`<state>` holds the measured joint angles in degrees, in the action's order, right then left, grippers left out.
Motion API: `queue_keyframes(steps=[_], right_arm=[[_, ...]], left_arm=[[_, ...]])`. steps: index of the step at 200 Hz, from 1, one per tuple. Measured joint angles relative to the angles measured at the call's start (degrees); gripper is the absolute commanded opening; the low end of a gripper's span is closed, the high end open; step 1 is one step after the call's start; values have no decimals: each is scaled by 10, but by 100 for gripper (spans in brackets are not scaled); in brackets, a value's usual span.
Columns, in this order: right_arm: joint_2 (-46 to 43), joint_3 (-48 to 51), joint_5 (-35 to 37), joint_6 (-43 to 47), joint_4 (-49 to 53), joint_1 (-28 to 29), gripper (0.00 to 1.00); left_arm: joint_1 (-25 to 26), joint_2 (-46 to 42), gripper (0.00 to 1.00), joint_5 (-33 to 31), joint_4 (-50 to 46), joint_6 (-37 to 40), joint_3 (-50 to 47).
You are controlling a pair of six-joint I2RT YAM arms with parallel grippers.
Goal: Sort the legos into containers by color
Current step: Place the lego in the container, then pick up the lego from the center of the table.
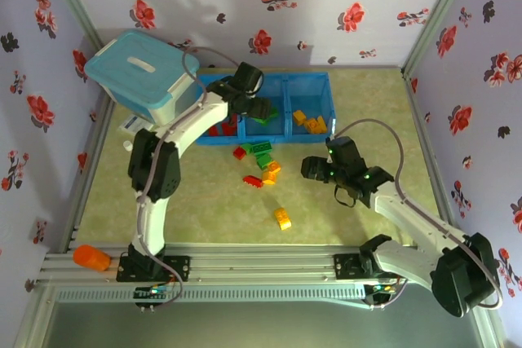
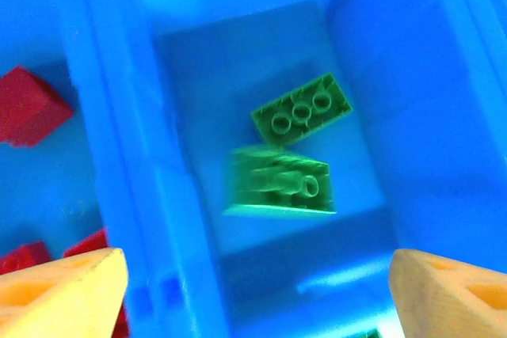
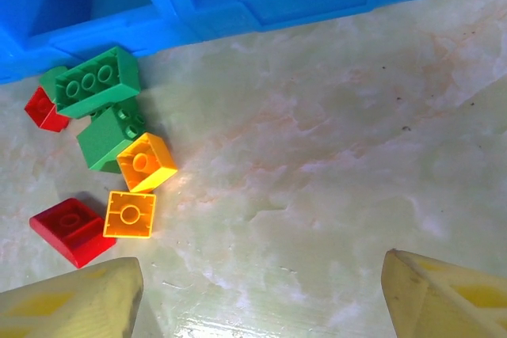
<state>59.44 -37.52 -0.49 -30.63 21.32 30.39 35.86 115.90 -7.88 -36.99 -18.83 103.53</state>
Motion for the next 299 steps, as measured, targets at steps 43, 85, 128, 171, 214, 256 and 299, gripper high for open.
queue_keyframes(steps=[43,85,128,171,214,256,299], right_arm=[[10,-3,-4,28,1,60,80],[140,-104,-15,99,35,132,78],[316,-253,-10,163,70,187,73],[457,-361,2,208,120,209,69],[536,-432,9,234,166,230,64],[591,-479,20,251,194,248,28],[596,-547,37,257,227,250,20]], left_arm=[[7,-227,83,4,72,-20,-276],[7,-354,79,19,166,-48,-523],[-16,-516,75,28,209,-95,-673],[-28,-644,75,28,203,-128,-696],[-32,-711,75,21,159,-139,-713],[-39,-719,74,17,143,-139,-713],[-41,-729,73,12,123,-138,-713]])
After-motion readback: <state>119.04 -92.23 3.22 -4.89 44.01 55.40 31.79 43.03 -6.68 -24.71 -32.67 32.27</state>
